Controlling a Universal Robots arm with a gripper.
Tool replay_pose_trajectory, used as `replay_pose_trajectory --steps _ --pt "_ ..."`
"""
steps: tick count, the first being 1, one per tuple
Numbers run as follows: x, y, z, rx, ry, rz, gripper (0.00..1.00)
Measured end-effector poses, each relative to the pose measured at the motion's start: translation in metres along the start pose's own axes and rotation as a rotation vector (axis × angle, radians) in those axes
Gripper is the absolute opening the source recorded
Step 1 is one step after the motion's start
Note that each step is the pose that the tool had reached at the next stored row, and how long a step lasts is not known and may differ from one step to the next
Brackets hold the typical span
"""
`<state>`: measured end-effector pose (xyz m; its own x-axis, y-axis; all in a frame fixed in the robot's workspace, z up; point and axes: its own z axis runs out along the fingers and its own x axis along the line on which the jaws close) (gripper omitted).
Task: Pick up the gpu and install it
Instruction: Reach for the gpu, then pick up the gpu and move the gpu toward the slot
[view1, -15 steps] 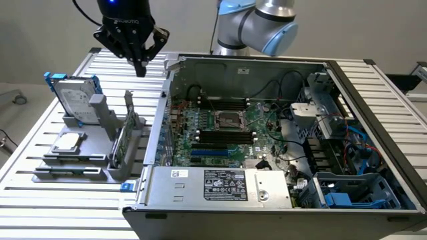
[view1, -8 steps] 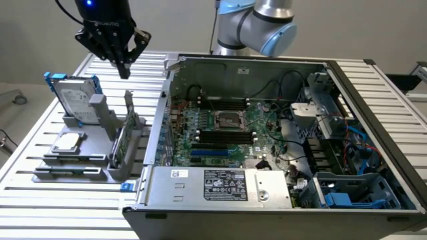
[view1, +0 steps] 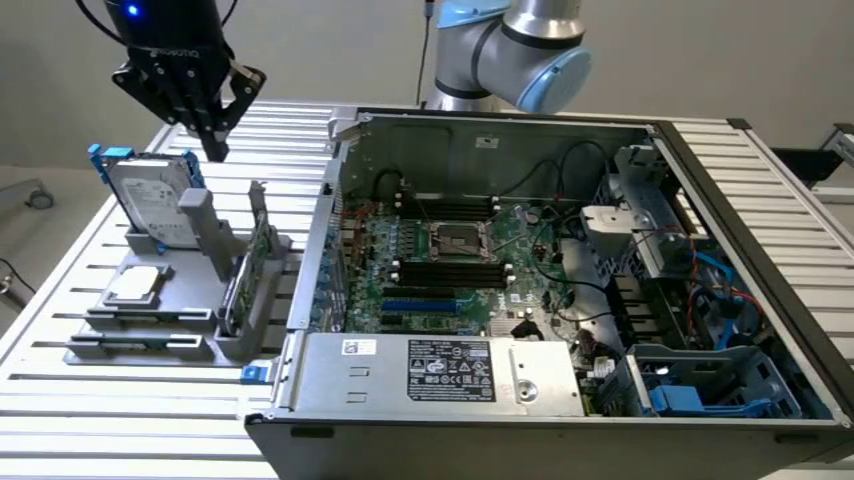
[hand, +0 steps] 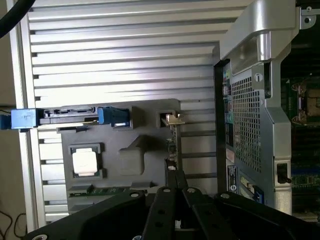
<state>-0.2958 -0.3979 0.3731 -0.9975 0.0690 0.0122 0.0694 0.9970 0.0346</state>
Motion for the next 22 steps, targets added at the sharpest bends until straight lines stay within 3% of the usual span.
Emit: replay_pose_trajectory --steps 4,20,22 --pt "0.0015 -0.0002 -0.0001 0.0096 0.0014 -0.026 0.11" --pt "0.0017 -0.0009 -0.0001 0.0048 0.0016 -0.029 0.12" --pt "0.0017 -0.0010 -0.0001 0.0042 0.0016 -0.029 0.24"
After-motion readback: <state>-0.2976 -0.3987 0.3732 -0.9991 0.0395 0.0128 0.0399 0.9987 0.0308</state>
